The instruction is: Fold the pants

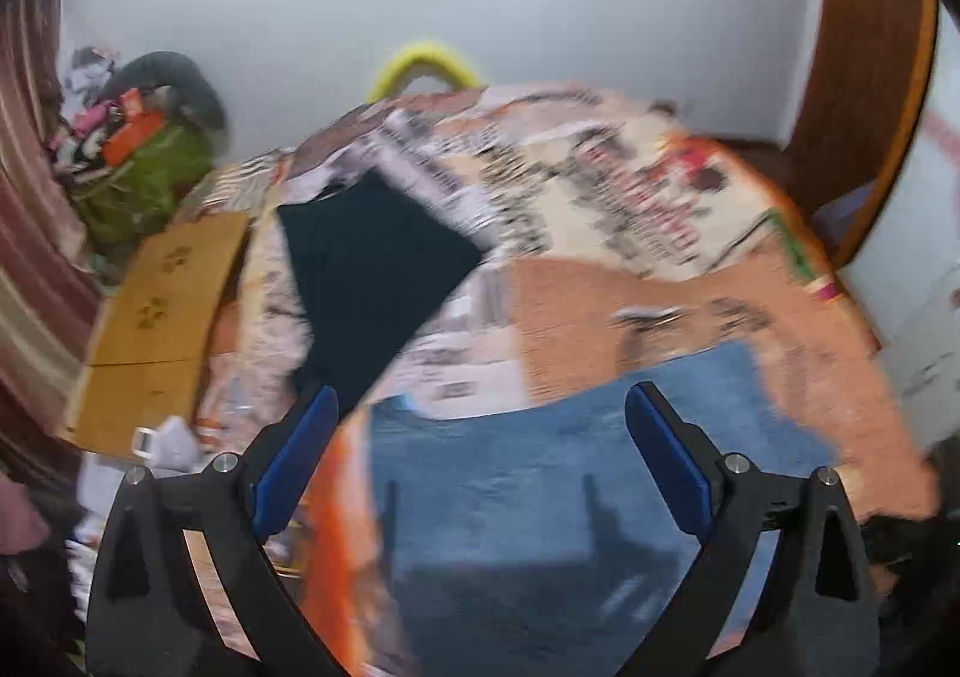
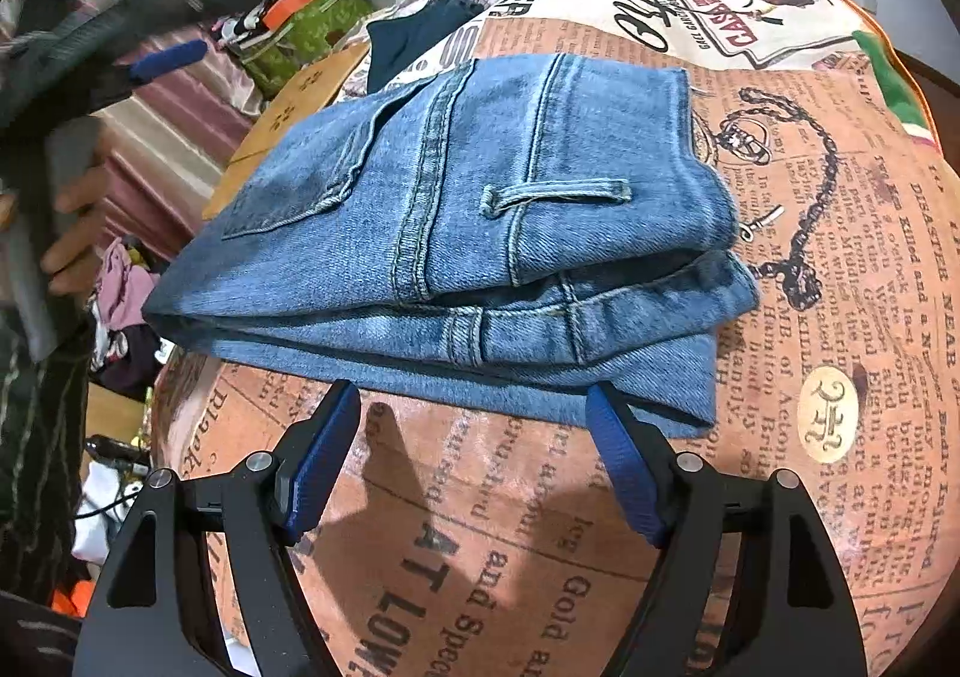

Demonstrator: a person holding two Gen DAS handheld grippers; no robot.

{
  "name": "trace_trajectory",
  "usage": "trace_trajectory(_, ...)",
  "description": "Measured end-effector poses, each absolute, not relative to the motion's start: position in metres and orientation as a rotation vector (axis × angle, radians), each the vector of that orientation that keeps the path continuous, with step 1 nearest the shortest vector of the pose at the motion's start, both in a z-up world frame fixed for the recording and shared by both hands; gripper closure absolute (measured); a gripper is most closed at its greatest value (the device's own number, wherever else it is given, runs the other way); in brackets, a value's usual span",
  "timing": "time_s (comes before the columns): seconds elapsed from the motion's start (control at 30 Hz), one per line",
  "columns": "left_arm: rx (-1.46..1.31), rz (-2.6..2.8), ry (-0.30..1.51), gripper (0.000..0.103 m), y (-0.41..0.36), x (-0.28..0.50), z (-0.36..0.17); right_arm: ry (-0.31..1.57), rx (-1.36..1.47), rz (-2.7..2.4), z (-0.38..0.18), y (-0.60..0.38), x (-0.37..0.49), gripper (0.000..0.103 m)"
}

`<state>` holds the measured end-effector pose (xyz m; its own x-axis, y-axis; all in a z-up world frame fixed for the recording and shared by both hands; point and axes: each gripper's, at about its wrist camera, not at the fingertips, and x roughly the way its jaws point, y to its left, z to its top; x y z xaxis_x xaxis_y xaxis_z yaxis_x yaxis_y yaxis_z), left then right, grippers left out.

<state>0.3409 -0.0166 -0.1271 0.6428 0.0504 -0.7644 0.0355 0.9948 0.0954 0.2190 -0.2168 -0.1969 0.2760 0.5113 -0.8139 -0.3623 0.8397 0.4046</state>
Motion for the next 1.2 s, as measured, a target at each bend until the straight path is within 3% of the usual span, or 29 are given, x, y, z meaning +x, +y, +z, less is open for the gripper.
trace_trajectory(0.33,0.199,0.140,1.137,0.006,0.051,0.414,-0.228,1.172,0.102,0.575,-0.199,-0.204,0.234,0.026)
trace_trajectory(0.43,0.217,0.084,1.179,0.000,0.062,0.414,-0.253,1.172,0.102,0.573,-0.199,-0.201,0.243,0.026)
trace_trajectory(0.77,0.232,0.012,1.197,0.000,0.093,0.340,-0.253,1.111,0.073,0.543,-0.194,-0.190,0.273,0.026)
trace_trajectory(1.2,-0.061,-0.118,1.198,0.000,0.088,0.243,-0.224,1.082,0.047,0.479,-0.177,-0.235,0.243,0.026)
